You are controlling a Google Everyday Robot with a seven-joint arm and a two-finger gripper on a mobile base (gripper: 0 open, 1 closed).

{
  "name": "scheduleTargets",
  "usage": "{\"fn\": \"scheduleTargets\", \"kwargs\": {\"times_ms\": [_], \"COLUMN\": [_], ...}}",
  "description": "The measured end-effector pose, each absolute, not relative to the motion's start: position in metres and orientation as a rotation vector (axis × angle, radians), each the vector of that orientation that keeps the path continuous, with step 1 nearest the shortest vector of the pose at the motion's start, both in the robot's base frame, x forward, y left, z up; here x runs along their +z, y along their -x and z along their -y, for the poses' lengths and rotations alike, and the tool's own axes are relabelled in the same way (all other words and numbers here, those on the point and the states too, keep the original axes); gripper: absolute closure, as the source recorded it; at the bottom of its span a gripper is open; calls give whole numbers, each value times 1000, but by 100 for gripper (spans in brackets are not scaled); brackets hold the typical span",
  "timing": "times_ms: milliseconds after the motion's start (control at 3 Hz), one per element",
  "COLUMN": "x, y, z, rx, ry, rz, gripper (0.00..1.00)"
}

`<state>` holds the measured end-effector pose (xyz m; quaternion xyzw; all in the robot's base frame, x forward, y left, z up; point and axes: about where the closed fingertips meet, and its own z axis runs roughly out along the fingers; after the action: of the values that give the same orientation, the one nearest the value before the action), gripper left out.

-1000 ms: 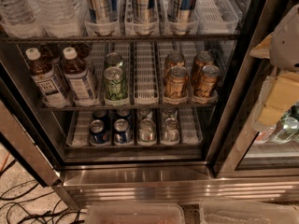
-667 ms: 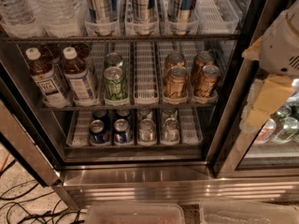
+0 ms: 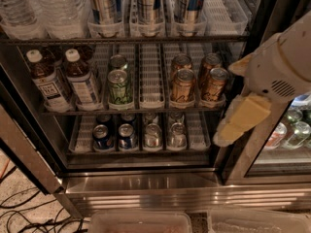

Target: Pick redbull can from top shelf of fridge

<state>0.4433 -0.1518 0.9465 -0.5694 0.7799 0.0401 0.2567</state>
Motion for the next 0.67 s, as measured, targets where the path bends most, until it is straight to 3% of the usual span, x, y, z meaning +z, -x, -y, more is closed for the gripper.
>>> {"fn": "scheduleTargets", "kwargs": {"times_ms": [667], "x": [952], "y": [-437], "z": [113], "rx": [251], "ry": [1241], "rz": [-1923], "gripper": [0]}}
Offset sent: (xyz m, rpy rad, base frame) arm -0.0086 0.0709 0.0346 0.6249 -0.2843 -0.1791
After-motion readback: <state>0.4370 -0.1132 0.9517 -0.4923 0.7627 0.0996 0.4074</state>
